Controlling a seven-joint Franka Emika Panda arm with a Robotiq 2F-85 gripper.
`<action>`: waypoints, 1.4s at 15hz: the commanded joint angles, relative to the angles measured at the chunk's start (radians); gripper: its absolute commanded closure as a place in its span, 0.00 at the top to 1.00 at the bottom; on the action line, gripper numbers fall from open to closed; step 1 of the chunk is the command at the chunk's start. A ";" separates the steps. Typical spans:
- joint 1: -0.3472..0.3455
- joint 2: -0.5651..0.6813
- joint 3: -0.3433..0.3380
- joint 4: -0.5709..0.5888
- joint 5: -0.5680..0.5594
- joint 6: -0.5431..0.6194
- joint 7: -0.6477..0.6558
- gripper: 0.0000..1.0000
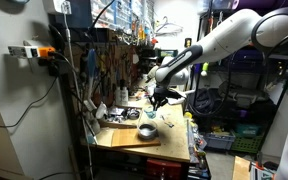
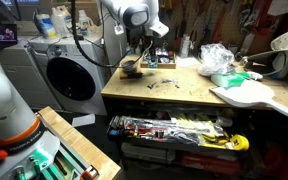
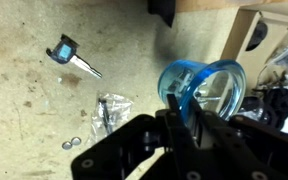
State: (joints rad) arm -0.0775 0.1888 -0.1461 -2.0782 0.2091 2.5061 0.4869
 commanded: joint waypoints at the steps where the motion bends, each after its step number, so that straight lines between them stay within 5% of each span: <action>1: 0.033 -0.140 0.024 -0.099 -0.047 0.048 -0.015 0.03; 9: 0.066 -0.304 0.113 -0.200 0.102 -0.016 -0.272 0.03; 14: 0.066 -0.341 0.091 -0.219 0.221 -0.156 -0.458 0.03; 21: 0.047 -0.264 0.062 -0.194 0.286 -0.164 -0.523 0.03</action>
State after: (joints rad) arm -0.0260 -0.1021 -0.0762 -2.2776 0.4539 2.3522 0.0004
